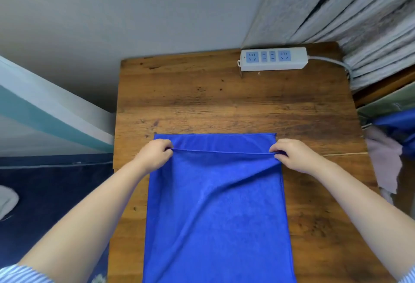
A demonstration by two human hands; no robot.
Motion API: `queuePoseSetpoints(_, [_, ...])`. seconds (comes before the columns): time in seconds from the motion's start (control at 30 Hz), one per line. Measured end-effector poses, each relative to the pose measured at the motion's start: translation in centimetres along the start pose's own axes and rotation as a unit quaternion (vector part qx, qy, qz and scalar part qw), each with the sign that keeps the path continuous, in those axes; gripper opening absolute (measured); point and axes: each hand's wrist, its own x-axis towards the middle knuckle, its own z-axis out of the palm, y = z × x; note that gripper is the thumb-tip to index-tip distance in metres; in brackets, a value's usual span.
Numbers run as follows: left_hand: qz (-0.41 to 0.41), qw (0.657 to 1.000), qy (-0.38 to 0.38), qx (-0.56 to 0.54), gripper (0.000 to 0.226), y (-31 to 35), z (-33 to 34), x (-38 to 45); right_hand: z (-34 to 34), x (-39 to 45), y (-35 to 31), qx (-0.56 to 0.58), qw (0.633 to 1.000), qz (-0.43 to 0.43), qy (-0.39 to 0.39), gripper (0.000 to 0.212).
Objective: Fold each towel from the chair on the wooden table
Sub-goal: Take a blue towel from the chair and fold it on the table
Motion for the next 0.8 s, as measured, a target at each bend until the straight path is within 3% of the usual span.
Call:
queuePoseSetpoints(0.13, [-0.041, 0.994, 0.038, -0.096, 0.021, -1.6, -1.6, 0.0, -0.6, 0.6, -0.7, -0.014, 1.0, 0.008, -0.005, 0.023])
queuePoseSetpoints(0.3, [-0.05, 0.992, 0.105, -0.054, 0.017, -1.6, -1.6, 1.3, -1.8, 1.9, -0.9, 0.066, 0.99, 0.077, 0.102, 0.024])
queuePoseSetpoints(0.43, [-0.027, 0.988, 0.146, 0.049, 0.021, -1.1, -0.7, 2.6, -0.9, 3.0, -0.9, 0.043, 0.981, 0.133, 0.136, 0.022])
queuePoseSetpoints(0.63, [0.014, 0.984, 0.092, 0.151, 0.019, -1.3, -0.2, 3.8, 0.4, 4.2, -1.0, 0.002, 0.974, 0.175, 0.142, 0.021])
queuePoseSetpoints(0.8, [0.064, 0.965, 0.041, 0.25, 0.023, -1.6, -0.4, 4.1, -0.2, 5.2, -1.1, 0.006, 0.978, 0.184, 0.097, 0.017])
